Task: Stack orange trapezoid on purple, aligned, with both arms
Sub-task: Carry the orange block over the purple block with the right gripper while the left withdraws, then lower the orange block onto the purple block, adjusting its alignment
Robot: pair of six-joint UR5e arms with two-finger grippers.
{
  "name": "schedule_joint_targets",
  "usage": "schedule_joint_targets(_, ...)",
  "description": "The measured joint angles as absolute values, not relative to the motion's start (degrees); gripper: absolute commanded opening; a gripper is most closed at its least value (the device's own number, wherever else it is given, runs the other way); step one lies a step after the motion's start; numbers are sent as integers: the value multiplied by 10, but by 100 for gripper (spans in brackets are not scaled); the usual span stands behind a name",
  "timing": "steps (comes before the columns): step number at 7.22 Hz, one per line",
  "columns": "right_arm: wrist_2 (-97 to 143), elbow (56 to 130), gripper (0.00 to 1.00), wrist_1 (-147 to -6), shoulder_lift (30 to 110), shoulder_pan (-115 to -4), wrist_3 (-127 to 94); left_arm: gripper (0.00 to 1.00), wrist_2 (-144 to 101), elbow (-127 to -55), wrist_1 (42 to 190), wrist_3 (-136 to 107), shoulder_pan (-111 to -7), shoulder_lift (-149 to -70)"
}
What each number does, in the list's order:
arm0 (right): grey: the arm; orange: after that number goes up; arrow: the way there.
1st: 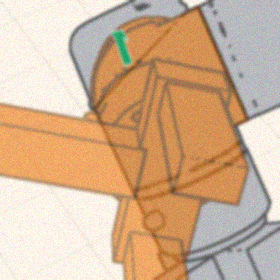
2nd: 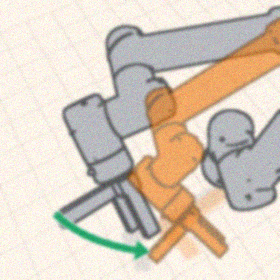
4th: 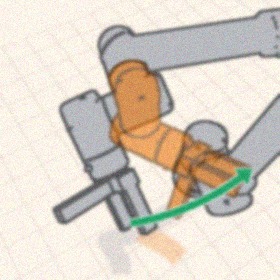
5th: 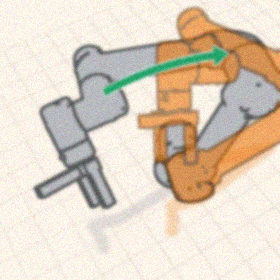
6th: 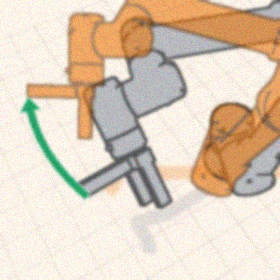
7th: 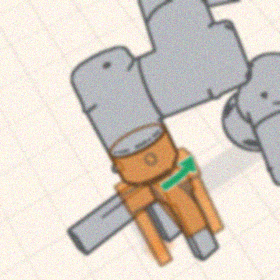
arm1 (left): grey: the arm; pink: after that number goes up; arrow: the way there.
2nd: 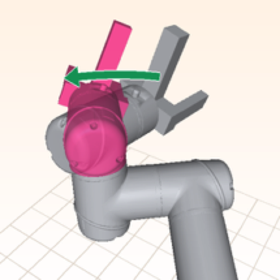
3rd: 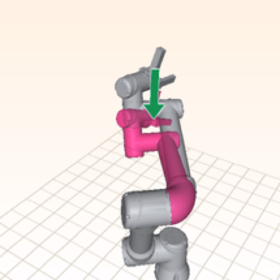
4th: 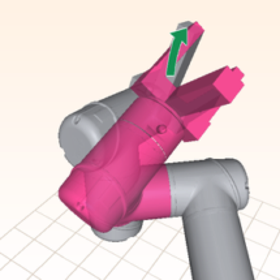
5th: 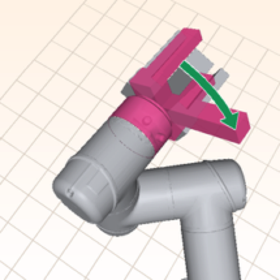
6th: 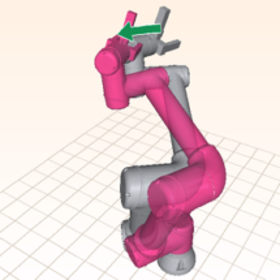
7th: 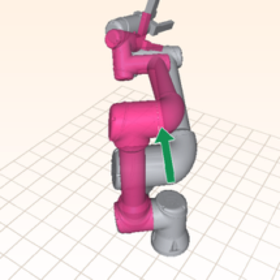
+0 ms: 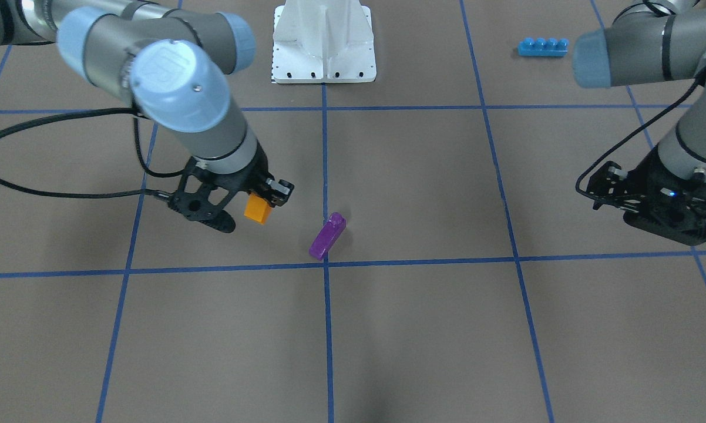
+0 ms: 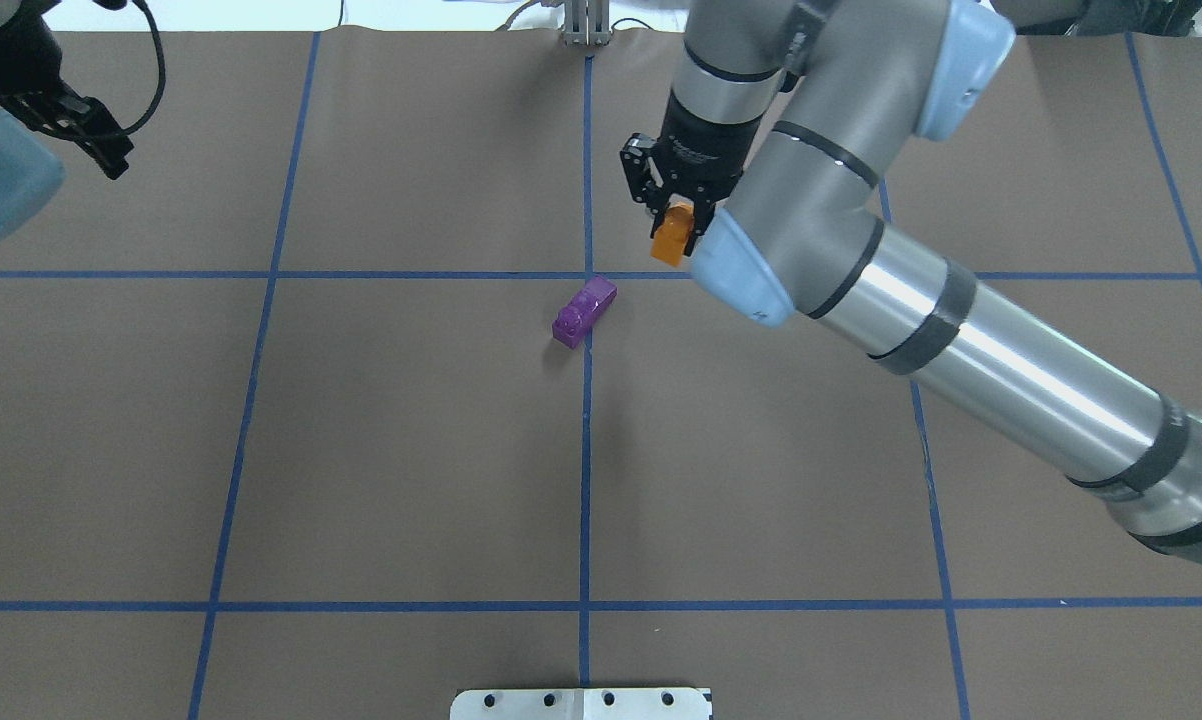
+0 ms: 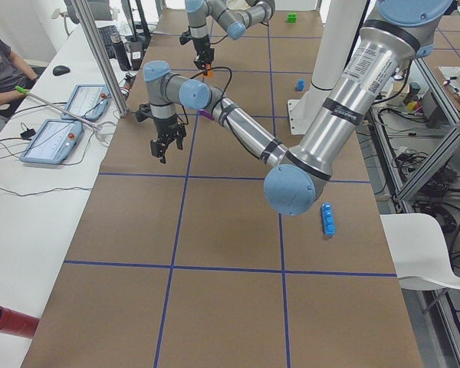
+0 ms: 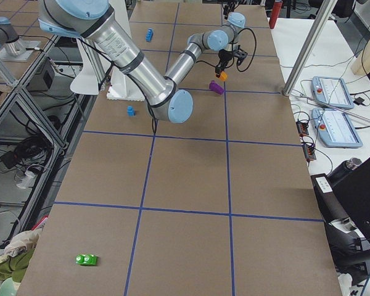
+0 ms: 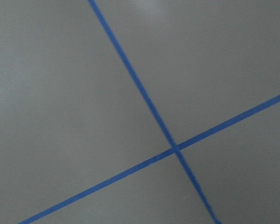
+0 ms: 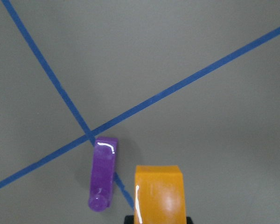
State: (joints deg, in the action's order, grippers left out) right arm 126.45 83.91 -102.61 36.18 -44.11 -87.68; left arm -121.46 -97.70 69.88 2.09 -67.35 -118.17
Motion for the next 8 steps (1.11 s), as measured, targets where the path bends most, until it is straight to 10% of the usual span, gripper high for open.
schedule_joint_targets(3, 1181, 709, 0, -885, 309, -378, -1078, 100, -1215, -970, 701, 44, -693, -1158)
schedule_joint_targets(8, 1170, 694, 0, -872, 311, -353, -1139, 100, -1216, -969, 701, 45, -694, -1155)
